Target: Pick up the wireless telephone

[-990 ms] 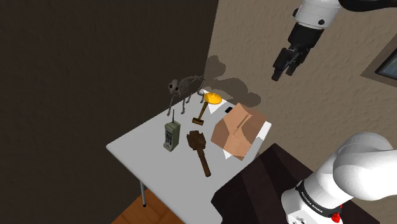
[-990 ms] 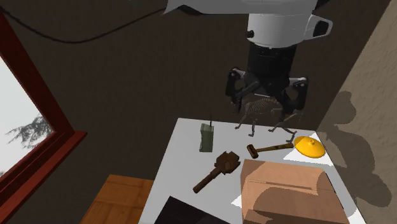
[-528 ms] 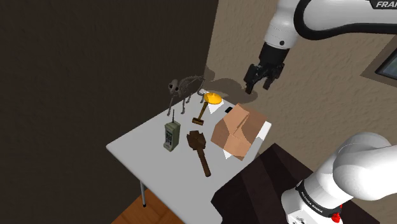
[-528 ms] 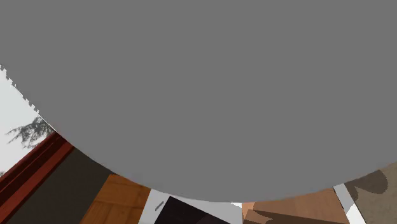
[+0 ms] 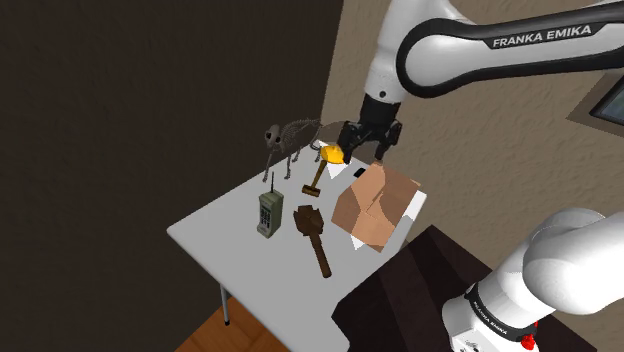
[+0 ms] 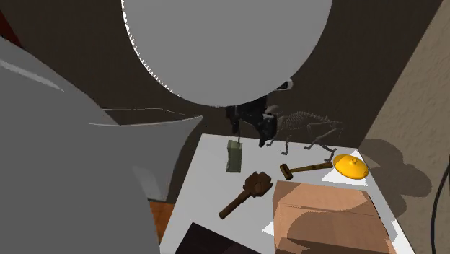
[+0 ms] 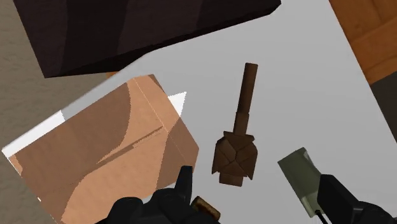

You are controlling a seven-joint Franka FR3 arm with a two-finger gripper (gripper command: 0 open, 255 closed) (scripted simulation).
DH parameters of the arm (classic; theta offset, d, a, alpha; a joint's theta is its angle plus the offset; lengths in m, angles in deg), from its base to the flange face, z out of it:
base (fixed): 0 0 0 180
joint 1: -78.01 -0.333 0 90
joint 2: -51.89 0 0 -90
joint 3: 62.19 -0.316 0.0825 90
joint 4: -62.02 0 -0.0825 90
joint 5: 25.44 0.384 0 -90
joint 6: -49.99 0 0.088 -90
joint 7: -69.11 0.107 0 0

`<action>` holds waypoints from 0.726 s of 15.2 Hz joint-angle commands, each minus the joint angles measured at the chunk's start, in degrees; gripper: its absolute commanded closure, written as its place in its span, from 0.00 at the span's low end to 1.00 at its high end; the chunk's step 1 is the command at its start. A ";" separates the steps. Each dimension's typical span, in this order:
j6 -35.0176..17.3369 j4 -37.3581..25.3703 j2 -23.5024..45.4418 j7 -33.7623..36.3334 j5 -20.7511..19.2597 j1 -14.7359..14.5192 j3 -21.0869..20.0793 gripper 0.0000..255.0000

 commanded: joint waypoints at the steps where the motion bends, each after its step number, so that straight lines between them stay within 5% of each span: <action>1: -3.29 -0.72 4.06 3.35 0.21 0.26 -1.52 0.00; 11: -15.14 -10.45 26.49 20.67 -4.10 0.49 -6.29 0.00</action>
